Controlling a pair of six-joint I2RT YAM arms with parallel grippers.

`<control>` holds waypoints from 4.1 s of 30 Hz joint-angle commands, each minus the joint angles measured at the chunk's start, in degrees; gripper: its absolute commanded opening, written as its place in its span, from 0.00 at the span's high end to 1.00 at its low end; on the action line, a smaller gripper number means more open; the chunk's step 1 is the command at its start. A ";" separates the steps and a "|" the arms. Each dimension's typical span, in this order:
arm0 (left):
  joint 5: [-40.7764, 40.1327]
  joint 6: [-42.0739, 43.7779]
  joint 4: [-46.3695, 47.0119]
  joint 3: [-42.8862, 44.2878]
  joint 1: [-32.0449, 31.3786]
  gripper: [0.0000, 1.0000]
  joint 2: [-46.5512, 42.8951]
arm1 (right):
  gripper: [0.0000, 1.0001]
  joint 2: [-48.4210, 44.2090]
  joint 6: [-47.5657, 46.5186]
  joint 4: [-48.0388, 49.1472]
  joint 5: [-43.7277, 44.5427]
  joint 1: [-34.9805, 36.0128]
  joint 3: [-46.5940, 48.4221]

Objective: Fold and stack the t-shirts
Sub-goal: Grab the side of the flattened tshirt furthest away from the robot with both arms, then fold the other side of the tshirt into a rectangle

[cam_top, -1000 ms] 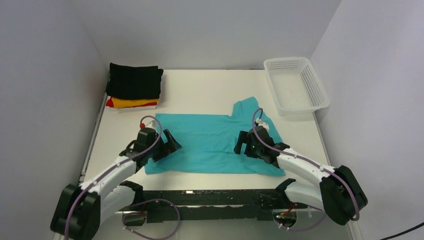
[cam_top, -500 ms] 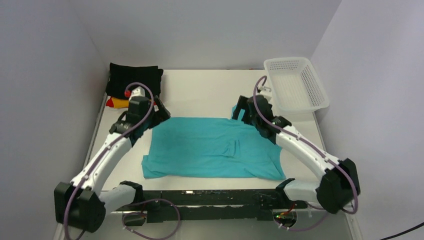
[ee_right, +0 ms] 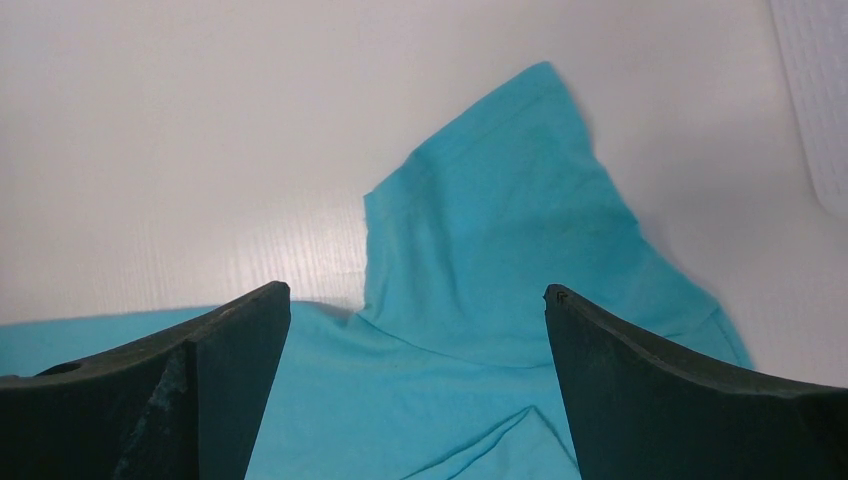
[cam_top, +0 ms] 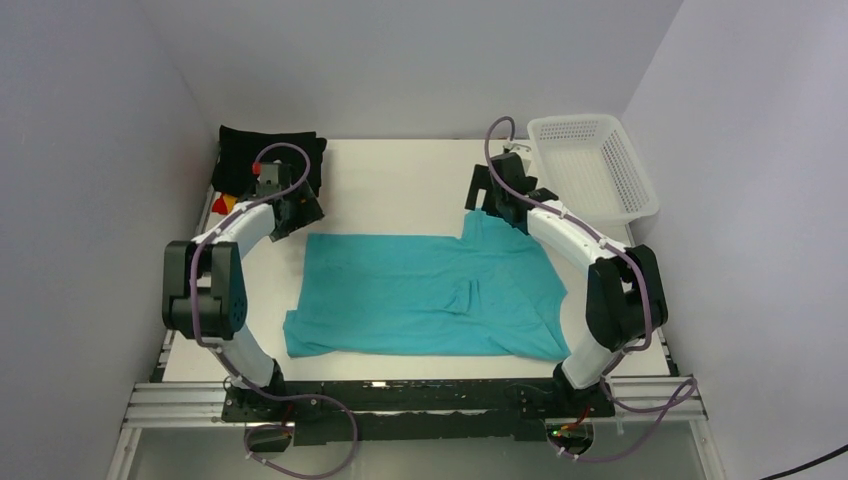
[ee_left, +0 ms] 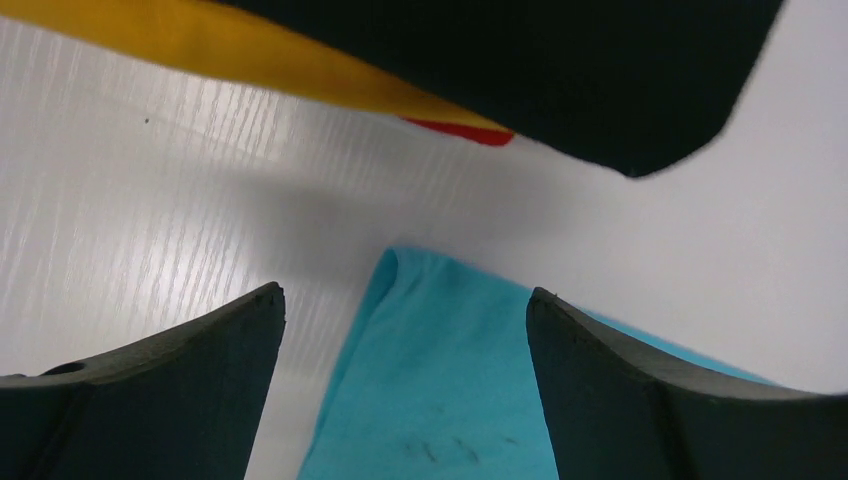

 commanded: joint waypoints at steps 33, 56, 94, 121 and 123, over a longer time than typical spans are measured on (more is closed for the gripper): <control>-1.58 -0.07 -5.71 5.38 -4.30 0.78 11.84 | 0.03 0.20 3.24 2.65 -8.39 -7.83 -3.63; 1.15 2.16 0.53 -0.48 -5.47 1.00 -1.71 | 0.23 33.42 0.03 -8.58 4.22 -4.56 29.71; 3.61 -1.29 6.70 -26.19 -7.64 1.00 -33.06 | 1.00 -19.74 -3.64 -3.17 2.12 4.82 -17.57; -0.96 -3.21 -0.01 -41.87 -8.20 0.99 -54.38 | 1.00 -38.82 1.91 -25.16 1.04 5.49 -25.74; -1.65 -4.10 -1.04 -41.80 -8.20 0.96 -54.39 | 0.97 -38.74 4.28 -26.76 0.26 5.50 -26.21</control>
